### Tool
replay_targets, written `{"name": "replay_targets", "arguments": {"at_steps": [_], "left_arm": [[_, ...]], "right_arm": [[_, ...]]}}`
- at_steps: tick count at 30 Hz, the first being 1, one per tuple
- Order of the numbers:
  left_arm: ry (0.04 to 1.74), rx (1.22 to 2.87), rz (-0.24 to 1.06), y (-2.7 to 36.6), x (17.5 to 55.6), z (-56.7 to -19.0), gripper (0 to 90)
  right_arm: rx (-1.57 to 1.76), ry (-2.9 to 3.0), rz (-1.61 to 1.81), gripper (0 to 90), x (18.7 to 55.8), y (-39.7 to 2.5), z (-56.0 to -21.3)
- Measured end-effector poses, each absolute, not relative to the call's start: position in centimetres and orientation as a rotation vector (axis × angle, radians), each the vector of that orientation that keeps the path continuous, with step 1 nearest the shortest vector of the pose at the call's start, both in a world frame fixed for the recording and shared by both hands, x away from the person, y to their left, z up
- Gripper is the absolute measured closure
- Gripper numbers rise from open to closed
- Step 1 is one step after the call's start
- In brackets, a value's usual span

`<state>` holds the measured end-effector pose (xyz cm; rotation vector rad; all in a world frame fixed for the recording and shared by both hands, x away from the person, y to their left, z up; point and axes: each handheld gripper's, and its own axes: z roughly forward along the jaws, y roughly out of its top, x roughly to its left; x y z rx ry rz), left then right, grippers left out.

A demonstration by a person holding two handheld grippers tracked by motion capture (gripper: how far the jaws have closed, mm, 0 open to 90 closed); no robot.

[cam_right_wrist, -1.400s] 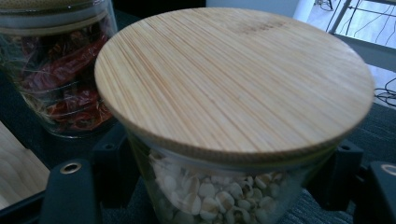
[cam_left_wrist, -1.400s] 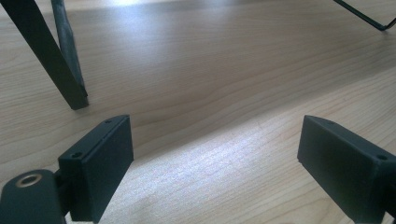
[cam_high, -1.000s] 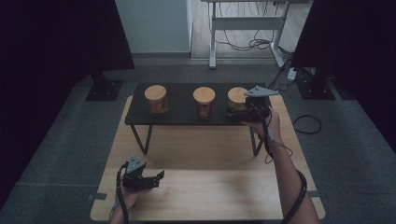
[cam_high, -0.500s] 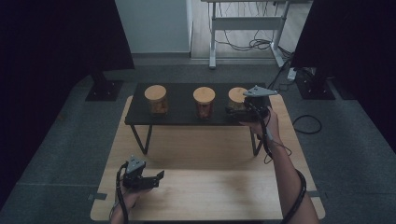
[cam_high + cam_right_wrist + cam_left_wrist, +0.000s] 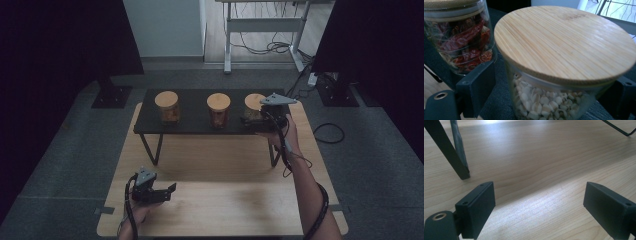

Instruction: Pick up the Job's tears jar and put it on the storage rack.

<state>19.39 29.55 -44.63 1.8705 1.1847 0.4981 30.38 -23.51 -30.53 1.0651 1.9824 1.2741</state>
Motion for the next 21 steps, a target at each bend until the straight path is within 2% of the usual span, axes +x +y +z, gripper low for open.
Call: {"name": "replay_targets", "arguments": {"at_steps": [21], "left_arm": [[1.167, 1.877, 0.501, 29.1, 19.1, -44.3, 10.0]], "right_arm": [[1.072, 1.961, 1.281, 7.1, 27.9, -24.3, -30.8]]}}
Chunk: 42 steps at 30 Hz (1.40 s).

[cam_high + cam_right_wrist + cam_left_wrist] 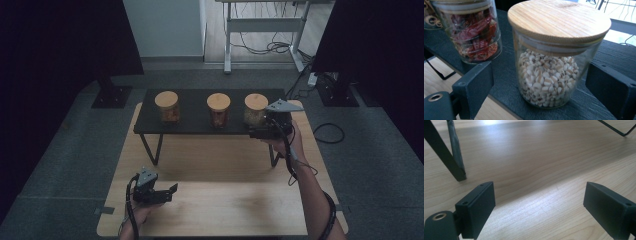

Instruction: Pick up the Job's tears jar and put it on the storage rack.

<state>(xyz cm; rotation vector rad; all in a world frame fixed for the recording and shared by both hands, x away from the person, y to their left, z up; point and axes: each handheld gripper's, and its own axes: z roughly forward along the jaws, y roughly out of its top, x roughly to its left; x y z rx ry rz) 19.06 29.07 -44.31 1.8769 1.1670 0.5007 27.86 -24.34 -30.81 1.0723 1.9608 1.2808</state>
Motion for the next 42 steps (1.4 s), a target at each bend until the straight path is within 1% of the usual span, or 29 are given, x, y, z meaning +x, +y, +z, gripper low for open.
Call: {"name": "replay_targets", "arguments": {"at_steps": [7, 27, 42], "left_arm": [[1.16, 1.877, 0.5, 28.9, 19.0, -44.3, 10.0], [1.158, 1.88, 0.501, 28.7, 18.9, -44.3, 10.0], [1.153, 1.888, 0.504, 28.5, 18.8, -44.3, 10.0]], "right_arm": [[1.061, 1.959, 1.283, 6.8, 26.9, -24.6, -30.9], [1.036, 1.961, 1.298, 6.7, 24.4, -24.9, -32.7], [1.031, 1.934, 1.345, 6.7, 21.9, -26.5, -35.0]]}}
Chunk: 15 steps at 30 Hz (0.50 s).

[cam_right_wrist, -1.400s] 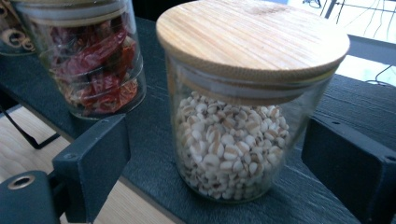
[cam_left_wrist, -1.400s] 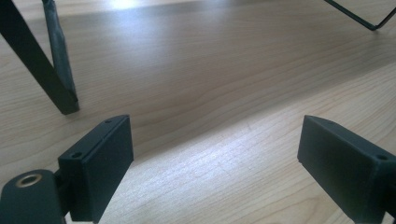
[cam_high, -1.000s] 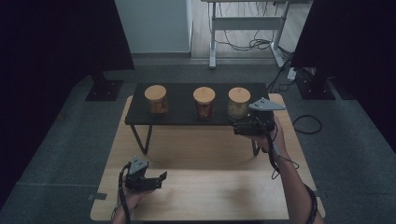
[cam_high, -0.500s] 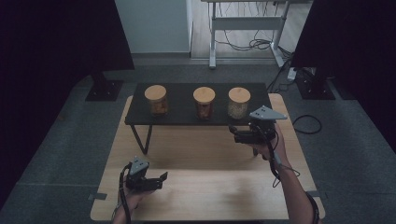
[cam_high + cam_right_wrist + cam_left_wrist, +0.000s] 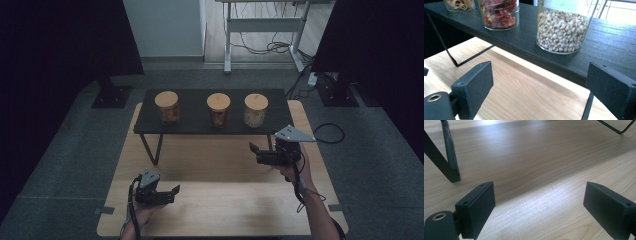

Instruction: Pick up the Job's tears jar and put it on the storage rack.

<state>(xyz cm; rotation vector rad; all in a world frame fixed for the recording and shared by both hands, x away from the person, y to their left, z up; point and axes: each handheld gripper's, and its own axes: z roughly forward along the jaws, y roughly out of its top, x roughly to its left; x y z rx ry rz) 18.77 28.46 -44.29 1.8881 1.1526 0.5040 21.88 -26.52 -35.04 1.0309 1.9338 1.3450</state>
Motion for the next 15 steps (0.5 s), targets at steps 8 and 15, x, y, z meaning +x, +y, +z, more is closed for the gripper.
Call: {"name": "replay_targets", "arguments": {"at_steps": [8, 15], "left_arm": [[1.147, 1.889, 0.506, 28.5, 18.6, -44.2, 10.0], [1.147, 1.887, 0.505, 28.5, 18.6, -44.2, 10.0]], "right_arm": [[1.006, 1.931, 1.369, 6.8, 20.5, -26.9, -36.0], [0.999, 1.931, 1.383, 6.7, 19.7, -27.0, -37.4]]}}
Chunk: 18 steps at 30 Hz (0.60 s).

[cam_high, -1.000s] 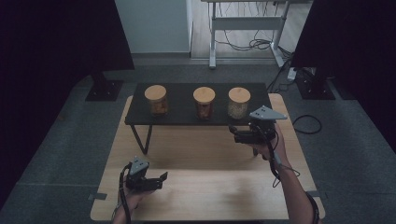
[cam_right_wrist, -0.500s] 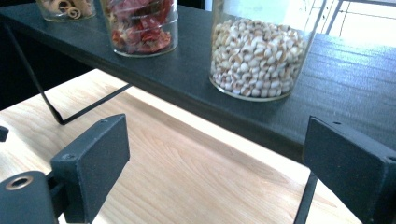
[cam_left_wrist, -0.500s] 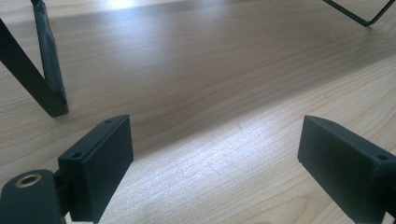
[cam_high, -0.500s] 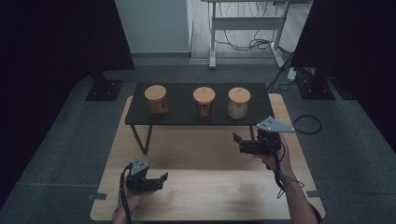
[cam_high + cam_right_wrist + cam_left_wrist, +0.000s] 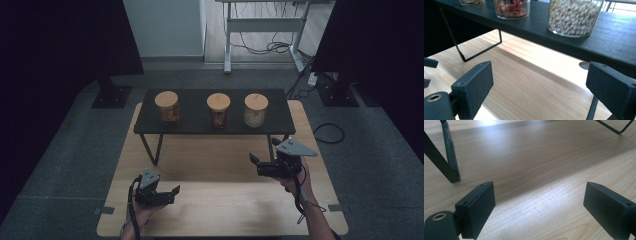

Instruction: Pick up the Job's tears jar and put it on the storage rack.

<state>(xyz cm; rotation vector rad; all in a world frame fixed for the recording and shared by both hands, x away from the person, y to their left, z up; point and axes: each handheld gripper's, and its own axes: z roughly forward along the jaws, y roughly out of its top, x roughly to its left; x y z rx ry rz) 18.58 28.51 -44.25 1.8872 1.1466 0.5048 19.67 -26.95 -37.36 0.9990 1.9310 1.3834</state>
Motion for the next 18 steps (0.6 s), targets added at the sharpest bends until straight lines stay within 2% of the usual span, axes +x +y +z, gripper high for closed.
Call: {"name": "replay_targets", "arguments": {"at_steps": [18], "left_arm": [[1.148, 1.899, 0.5, 28.3, 18.8, -44.4, 9.9]], "right_arm": [[1.054, 1.956, 1.396, 5.8, 18.0, -27.2, -42.0]]}}
